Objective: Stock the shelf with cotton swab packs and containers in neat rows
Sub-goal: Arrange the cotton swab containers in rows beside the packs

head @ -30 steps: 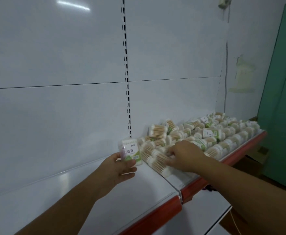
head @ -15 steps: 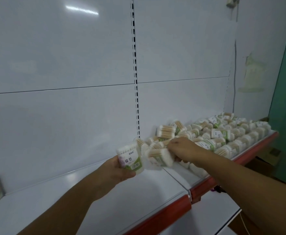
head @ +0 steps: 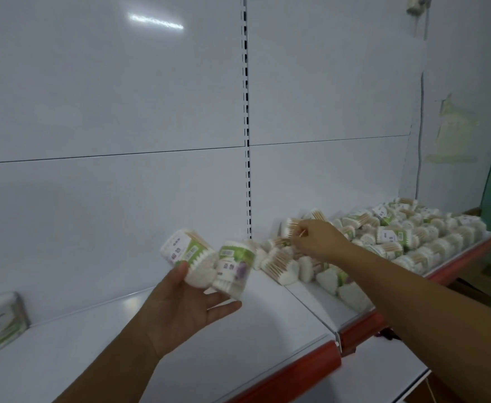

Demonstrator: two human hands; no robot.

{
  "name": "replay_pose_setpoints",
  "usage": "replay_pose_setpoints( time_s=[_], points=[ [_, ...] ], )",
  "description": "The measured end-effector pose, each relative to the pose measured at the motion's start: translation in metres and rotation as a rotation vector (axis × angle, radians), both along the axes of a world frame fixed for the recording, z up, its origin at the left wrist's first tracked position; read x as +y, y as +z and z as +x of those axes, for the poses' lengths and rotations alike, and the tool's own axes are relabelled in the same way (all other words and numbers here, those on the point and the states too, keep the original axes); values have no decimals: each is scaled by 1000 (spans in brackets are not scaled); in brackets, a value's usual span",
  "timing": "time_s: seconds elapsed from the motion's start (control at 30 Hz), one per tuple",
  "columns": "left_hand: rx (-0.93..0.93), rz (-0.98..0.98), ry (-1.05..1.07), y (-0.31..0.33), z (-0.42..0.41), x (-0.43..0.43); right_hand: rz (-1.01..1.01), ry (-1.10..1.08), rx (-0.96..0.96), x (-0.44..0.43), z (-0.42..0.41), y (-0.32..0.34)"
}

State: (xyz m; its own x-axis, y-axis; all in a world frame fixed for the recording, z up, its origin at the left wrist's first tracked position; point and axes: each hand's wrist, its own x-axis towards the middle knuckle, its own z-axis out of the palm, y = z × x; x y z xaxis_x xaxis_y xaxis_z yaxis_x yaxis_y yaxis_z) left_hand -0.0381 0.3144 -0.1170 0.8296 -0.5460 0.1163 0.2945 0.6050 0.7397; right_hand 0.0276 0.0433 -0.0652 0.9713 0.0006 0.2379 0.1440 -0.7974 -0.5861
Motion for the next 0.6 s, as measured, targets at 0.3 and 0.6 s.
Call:
replay_pose_setpoints(
  time_s=[0.3,0.6],
  points=[
    [4,62,171,-9,-20,43,-1110,329,-209,-5,36,-71],
    [51,36,273,-11,-64,61,-1157,491,-395,-13,51,-64]
  ],
)
